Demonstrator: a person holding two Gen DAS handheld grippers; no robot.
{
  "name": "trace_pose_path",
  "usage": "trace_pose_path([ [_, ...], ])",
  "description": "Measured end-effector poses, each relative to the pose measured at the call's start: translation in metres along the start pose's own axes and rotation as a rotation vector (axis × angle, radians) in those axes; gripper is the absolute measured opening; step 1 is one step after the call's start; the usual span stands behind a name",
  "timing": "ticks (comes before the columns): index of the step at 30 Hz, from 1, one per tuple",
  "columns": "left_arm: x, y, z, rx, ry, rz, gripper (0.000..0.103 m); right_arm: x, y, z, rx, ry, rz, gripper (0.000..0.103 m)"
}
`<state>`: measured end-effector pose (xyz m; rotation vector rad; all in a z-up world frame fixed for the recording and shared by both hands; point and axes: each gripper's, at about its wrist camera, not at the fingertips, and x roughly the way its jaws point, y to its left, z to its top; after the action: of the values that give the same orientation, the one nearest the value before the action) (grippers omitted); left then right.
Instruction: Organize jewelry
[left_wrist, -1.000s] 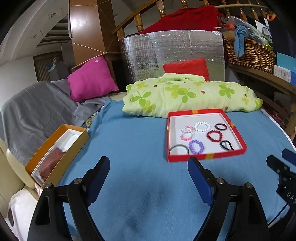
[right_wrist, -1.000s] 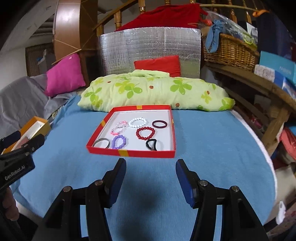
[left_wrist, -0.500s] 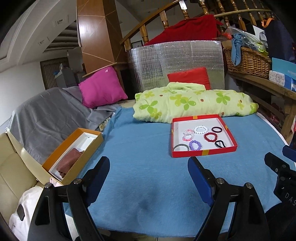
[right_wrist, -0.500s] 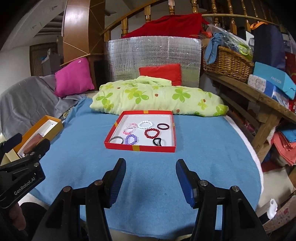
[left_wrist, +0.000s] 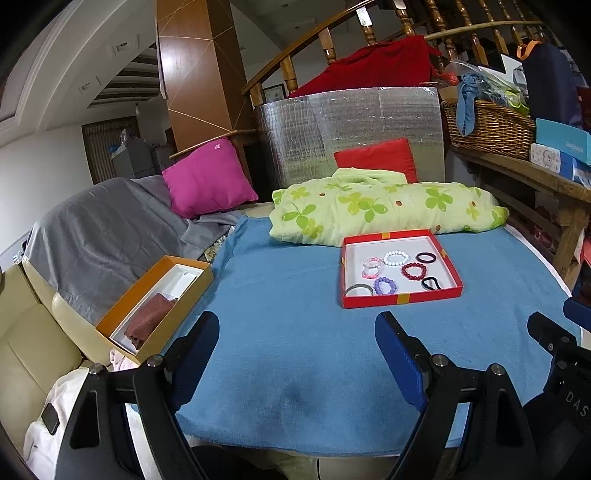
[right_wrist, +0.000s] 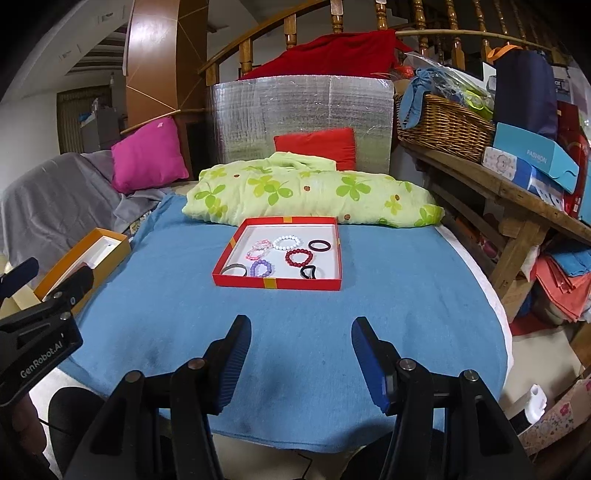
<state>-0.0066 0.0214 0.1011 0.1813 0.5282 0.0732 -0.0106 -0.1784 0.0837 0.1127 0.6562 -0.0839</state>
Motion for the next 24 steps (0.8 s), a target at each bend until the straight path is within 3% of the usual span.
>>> trace_pose_path([
  [24, -0.02, 0.016, -0.003, -0.027, -0.013, 0.012, 0.087, -0.015, 0.009, 0.003, 0.01, -0.012, 0.0, 0.061],
])
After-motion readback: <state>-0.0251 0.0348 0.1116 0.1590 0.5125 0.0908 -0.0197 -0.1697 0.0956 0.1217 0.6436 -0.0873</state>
